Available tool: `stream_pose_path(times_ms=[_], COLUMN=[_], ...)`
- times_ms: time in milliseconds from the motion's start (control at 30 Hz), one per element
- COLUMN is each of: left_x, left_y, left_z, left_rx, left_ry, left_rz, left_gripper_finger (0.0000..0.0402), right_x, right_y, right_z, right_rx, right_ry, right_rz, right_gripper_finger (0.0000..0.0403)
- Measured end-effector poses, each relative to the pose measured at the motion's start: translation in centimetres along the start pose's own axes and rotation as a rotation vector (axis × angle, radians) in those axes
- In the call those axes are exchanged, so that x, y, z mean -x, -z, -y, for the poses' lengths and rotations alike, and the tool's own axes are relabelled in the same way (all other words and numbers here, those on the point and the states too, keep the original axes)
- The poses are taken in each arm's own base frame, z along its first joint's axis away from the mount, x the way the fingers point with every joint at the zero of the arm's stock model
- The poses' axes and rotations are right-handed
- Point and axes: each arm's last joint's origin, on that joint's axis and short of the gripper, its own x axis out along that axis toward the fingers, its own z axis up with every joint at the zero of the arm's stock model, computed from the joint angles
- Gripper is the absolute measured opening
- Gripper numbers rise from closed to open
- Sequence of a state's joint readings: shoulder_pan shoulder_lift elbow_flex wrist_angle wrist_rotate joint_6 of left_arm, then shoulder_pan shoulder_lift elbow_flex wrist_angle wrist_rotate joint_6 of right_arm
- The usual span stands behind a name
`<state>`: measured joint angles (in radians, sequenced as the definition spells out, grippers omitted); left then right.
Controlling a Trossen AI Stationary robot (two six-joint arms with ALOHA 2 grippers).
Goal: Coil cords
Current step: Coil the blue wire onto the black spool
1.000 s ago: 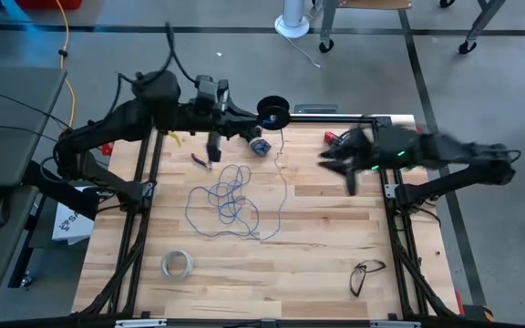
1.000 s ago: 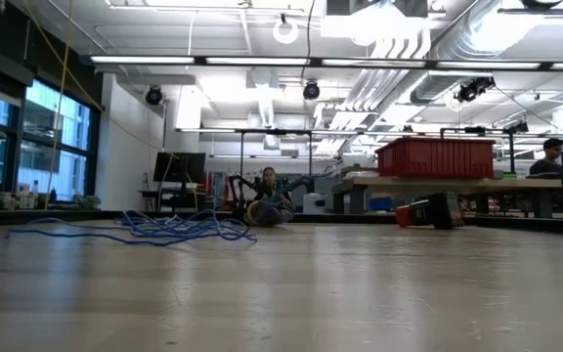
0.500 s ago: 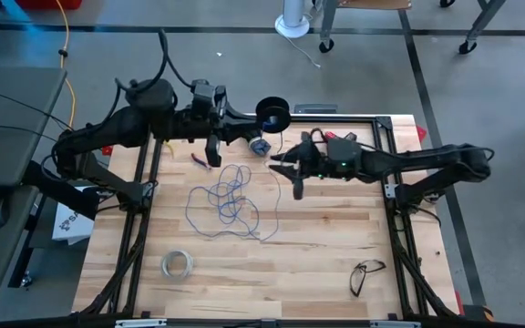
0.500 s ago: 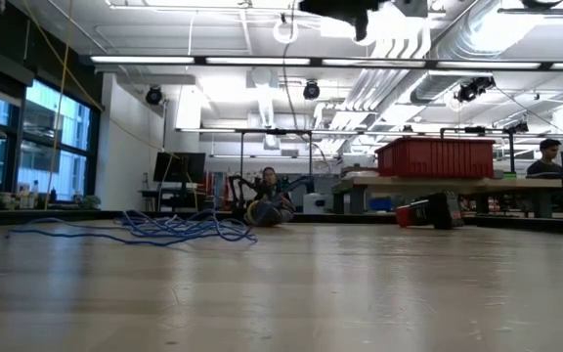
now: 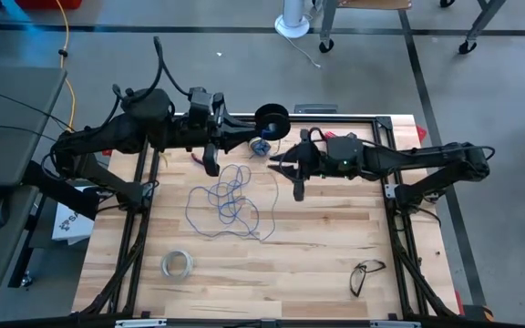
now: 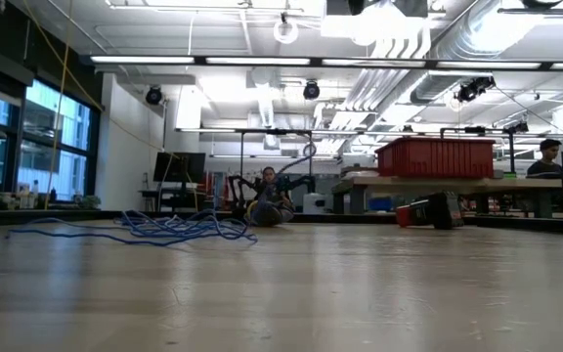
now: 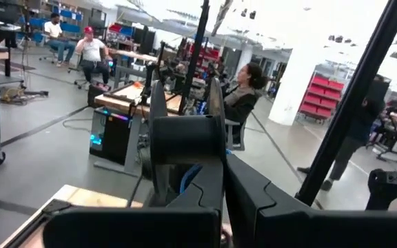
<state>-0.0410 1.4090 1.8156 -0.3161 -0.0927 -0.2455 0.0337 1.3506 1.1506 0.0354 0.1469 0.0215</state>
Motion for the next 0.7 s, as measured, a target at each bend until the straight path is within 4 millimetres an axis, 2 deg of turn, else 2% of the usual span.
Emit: stream_pose_path(times_ms=[200,300,433,533,700], left_x=[0.1,0.2,1.0,1.2,1.0], left_y=[-1.0,-1.9,-3.3,-3.2,-1.4], left_z=[0.5,1.0,1.6,1.7,1.3], left_rx=[0.038,0.094,0.098,0.059,-0.030], left_ry=[0.104,0.250,0.458,0.509,0.432], left_rz=[0.089,0.156,0.247,0.212,0.041], left_gripper_finger=[0.0000,0.0000,0.0000,0.0000,0.0000], right_x=[1.0,1.2,2.0,2.4,3.4], right_y=[-1.9,-2.5,-4.4,-5.2,-7.6], right_z=[-1.2,-1.9,-3.0,-3.6,-3.8], right_rx=[0.023,0.020,0.019,0.022,0.004], right_ry=[-0.048,-0.075,-0.206,-0.295,-0.382], right_rz=[0.065,0.073,0.137,0.156,0.225], right_gripper_finger=[0.0090,0.0090,0.0090,0.0090,0.0090])
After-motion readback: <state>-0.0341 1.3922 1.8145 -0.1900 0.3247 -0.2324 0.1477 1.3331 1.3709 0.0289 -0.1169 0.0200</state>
